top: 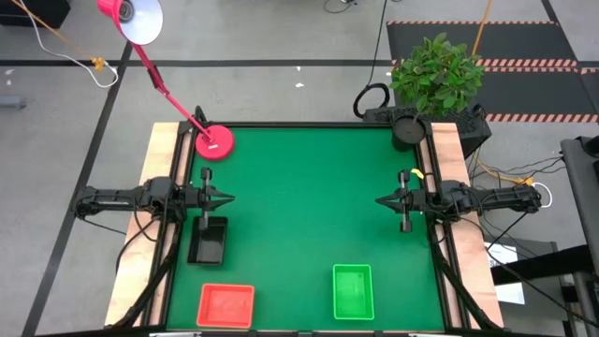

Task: Stack baskets by color
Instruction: Return to Home Position

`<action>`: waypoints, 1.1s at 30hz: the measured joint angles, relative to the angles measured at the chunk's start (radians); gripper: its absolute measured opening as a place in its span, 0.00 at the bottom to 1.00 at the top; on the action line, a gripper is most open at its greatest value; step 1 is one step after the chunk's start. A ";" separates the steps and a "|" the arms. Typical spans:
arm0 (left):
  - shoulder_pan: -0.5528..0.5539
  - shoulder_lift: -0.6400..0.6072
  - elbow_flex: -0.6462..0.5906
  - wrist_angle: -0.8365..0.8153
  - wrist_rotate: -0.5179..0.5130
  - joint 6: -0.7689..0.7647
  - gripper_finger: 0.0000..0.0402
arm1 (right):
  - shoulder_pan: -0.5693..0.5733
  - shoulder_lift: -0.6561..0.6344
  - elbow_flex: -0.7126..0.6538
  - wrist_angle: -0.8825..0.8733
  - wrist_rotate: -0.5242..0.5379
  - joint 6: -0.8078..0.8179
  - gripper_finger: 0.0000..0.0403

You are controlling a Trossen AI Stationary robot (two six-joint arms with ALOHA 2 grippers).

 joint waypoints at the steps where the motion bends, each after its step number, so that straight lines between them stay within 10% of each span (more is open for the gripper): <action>1: 0.000 0.000 0.000 0.000 0.000 -0.014 0.08 | 0.000 0.000 0.000 0.000 0.000 0.000 0.00; 33: 0.000 0.000 0.000 0.002 0.000 -0.104 0.08 | 0.000 0.000 0.000 0.000 0.000 0.000 0.00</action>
